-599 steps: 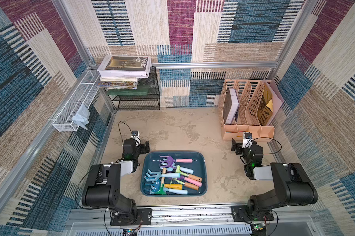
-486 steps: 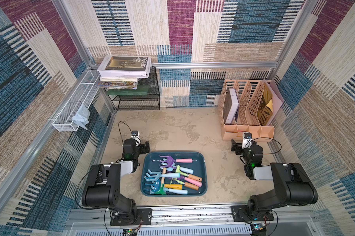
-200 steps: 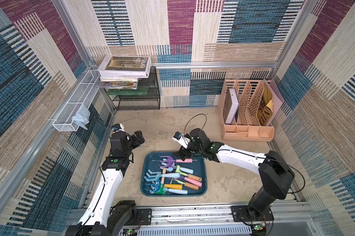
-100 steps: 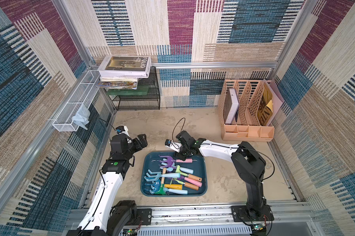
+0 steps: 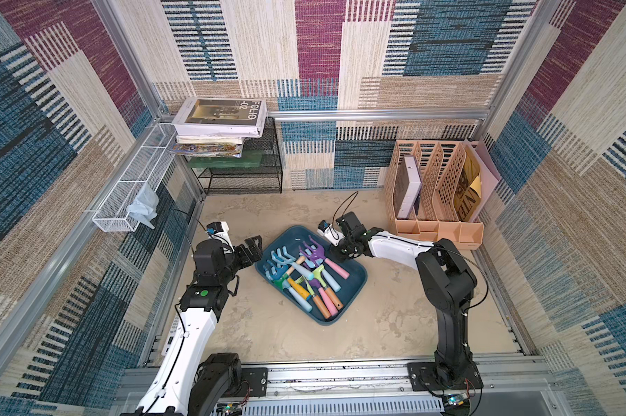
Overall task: Take the hand rake out of the storage box
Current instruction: Move the storage box to the center of the board.
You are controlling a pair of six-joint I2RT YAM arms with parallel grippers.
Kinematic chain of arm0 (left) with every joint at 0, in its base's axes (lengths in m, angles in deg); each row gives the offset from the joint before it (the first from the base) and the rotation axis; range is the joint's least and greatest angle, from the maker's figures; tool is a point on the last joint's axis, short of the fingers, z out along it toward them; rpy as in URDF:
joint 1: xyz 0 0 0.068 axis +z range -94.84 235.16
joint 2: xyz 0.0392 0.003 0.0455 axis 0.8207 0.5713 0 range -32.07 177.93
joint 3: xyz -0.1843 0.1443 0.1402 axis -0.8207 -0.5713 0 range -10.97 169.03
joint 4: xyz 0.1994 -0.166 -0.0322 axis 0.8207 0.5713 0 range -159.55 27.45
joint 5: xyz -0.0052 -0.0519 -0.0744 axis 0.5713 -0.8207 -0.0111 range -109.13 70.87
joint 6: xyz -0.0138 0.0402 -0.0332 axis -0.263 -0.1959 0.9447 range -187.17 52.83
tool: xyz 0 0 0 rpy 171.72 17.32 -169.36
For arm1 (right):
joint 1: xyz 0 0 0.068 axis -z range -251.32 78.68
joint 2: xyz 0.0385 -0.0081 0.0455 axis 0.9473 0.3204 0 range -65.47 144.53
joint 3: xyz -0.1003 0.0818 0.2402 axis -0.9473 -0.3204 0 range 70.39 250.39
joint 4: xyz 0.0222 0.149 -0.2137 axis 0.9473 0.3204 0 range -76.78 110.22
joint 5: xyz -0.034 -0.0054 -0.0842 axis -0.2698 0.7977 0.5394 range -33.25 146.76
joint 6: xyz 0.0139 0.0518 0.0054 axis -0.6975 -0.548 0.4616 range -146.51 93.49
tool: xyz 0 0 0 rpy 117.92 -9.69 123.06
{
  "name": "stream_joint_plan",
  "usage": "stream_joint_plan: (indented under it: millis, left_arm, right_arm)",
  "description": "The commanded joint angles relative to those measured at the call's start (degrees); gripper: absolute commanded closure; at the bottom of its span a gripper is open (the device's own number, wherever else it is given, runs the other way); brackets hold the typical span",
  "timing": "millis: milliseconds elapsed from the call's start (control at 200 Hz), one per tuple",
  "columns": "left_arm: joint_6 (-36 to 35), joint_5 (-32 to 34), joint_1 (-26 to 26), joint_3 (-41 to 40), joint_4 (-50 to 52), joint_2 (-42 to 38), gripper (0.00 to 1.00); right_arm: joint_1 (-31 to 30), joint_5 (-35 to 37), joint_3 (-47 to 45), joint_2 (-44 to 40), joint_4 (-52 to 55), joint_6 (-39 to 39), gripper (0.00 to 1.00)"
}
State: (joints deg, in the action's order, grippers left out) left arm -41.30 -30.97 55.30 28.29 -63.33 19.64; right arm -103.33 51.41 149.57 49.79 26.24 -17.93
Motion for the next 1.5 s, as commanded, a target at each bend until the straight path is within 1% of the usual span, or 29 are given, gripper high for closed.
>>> stream_joint_plan:
  millis: [0, 85, 140, 265, 336, 411, 531, 686, 776, 886, 1022, 1082, 1142, 1222, 1267, 1297, 1322, 1337, 1387, 1447, 1497]
  left_arm:
    - [-0.6, -1.3, -0.1, -0.1, -1.9, -0.2, 0.01]
    - [-0.6, -1.6, -0.3, -0.1, -2.1, 0.0, 0.01]
    - [-0.6, -1.7, -0.4, -0.1, -2.0, 0.1, 0.01]
    - [-0.7, -1.5, -0.7, -0.2, -1.5, -0.2, 0.01]
    - [-0.6, -1.4, -0.9, -0.3, -1.1, -0.6, 0.01]
    - [-0.6, -1.6, -1.1, -0.5, -0.9, -1.1, 0.01]
    - [-0.7, -1.8, -1.8, -0.7, -0.8, -1.8, 0.01]
    - [-0.5, -2.4, -3.0, -0.2, -1.0, -1.3, 0.01]
    - [-0.2, -2.7, -3.8, 0.3, -1.1, -0.4, 0.01]
    - [-0.2, -2.6, -5.0, 0.9, -1.1, 0.7, 0.01]
    - [-0.1, -2.3, -6.3, 1.3, -1.3, 1.6, 0.01]
    - [0.0, -2.3, -7.0, 1.6, -1.6, 1.9, 0.01]
    - [-0.1, -2.1, -7.8, 1.8, -1.6, 2.2, 0.01]
    - [-0.3, -1.6, -9.1, 2.3, -1.6, 2.7, 0.01]
    - [-0.4, -1.1, -9.8, 2.6, -1.6, 3.0, 0.01]
    - [-0.6, -0.8, -10.3, 2.7, -1.5, 3.2, 0.01]
    - [-0.7, -0.7, -10.6, 2.8, -1.6, 3.4, 0.01]
    - [-0.7, -0.5, -10.8, 2.9, -1.5, 3.5, 0.01]
    - [-1.0, -0.1, -11.4, 3.1, -1.4, 3.9, 0.01]
    - [-1.2, 0.4, -11.9, 3.4, -1.1, 4.2, 0.01]
    - [-1.3, 1.0, -12.2, 3.4, -1.0, 4.4, 0.01]
  right_arm:
    - [4.1, 9.2, 0.4, -0.4, 1.2, -4.6, 0.94]
    - [6.7, 13.4, 2.7, 0.9, 2.2, -8.6, 0.92]
    - [7.8, 14.0, 5.2, 2.5, 3.3, -11.1, 0.91]
    - [7.9, 19.0, 10.1, 6.2, 5.6, -17.1, 0.9]
    - [8.3, 21.7, 13.3, 8.5, 7.8, -21.0, 0.91]
    - [8.5, 25.1, 15.4, 10.3, 9.0, -23.1, 0.91]
    - [8.7, 28.0, 16.2, 10.1, 9.4, -23.5, 0.9]
    - [10.4, 27.7, 15.9, 9.2, 9.4, -22.6, 0.89]
    - [11.3, 29.4, 16.2, 9.6, 10.3, -22.9, 0.89]
    - [12.7, 29.0, 16.0, 9.4, 9.7, -22.5, 0.89]
    - [13.6, 26.9, 17.9, 10.3, 9.5, -19.4, 0.89]
    - [13.6, 27.1, 18.6, 10.6, 9.4, -18.0, 0.89]
    - [13.6, 27.3, 19.7, 11.2, 9.8, -16.9, 0.85]
    - [13.5, 27.8, 20.3, 11.0, 10.5, -15.4, 0.73]
    - [13.1, 29.4, 20.0, 10.1, 10.8, -15.3, 0.62]
    - [12.8, 29.8, 19.6, 9.4, 11.0, -15.1, 0.52]
    - [12.4, 30.2, 19.0, 8.4, 10.9, -15.0, 0.41]
    - [12.1, 30.6, 18.6, 7.8, 10.8, -15.0, 0.37]
    - [11.0, 31.9, 17.2, 5.8, 10.7, -15.1, 0.35]
    - [9.5, 32.4, 15.4, 3.4, 10.3, -15.8, 0.38]
    - [8.1, 30.9, 13.2, 1.8, 8.8, -15.9, 0.41]
